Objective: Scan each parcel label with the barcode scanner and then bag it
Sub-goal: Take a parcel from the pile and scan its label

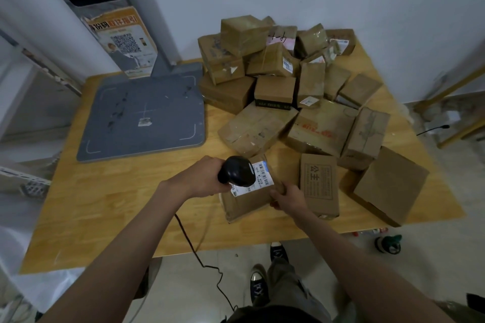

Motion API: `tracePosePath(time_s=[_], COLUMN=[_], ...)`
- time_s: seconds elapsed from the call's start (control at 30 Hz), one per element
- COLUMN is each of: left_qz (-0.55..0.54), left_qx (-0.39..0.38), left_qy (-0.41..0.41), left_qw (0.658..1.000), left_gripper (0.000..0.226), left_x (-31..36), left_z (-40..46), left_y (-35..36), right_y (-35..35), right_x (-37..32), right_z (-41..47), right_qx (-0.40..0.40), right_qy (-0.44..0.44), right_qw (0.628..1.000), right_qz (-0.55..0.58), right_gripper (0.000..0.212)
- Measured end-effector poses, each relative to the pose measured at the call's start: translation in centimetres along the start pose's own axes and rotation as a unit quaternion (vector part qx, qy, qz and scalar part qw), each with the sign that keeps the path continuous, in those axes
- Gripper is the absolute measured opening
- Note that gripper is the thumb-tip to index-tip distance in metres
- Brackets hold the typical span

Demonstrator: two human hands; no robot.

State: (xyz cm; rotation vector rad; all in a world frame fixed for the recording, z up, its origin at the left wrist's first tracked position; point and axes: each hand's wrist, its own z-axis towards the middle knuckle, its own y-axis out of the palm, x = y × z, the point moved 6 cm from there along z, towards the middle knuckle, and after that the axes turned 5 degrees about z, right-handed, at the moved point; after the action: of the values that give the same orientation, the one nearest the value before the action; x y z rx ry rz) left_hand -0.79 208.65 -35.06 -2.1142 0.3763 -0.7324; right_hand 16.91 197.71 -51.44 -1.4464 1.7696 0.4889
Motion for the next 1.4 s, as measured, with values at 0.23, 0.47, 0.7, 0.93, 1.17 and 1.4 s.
tracePosePath(time_s=[0.23,0.47,0.7,0.93,1.17,1.4], left_qz=[0.032,0.035,0.042,0.022,-0.158,-0.273], left_qx=[-0.001,-0.002,-0.002,0.002,0.056,-0.007], left_qy=[0.001,-0.005,-0.02,-0.033,-0.113,-0.212], left_qw=[0.999,0.999,0.999,0.999,0.979,0.938], left_gripper=[0.024,0.021,0.017,0.015,0.011,0.014], left_x=[0.5,0.3,-0.5,-1.1,-3.5,-5.2], left_z=[1.1,1.4,1.5,1.8,0.9,0.9], left_y=[0.4,0.6,0.6,0.9,2.4,7.4], right_y=[-0.3,-0.3,-0.4,-0.7,-1.4,-0.6], right_x=[-0.2,-0.6,-0.9,-0.9,-1.1,0.1], right_z=[0.3,0.3,0.1,0.3,1.3,3.0], right_qx=[0.005,0.0,-0.007,-0.017,-0.09,-0.136], right_qy=[-0.024,-0.02,-0.016,-0.013,0.025,0.053], right_qw=[0.998,0.997,0.998,0.997,0.989,0.986], right_qz=[-0.061,-0.073,-0.065,-0.071,-0.115,-0.085], right_gripper=[0.03,0.028,0.03,0.035,0.065,0.078])
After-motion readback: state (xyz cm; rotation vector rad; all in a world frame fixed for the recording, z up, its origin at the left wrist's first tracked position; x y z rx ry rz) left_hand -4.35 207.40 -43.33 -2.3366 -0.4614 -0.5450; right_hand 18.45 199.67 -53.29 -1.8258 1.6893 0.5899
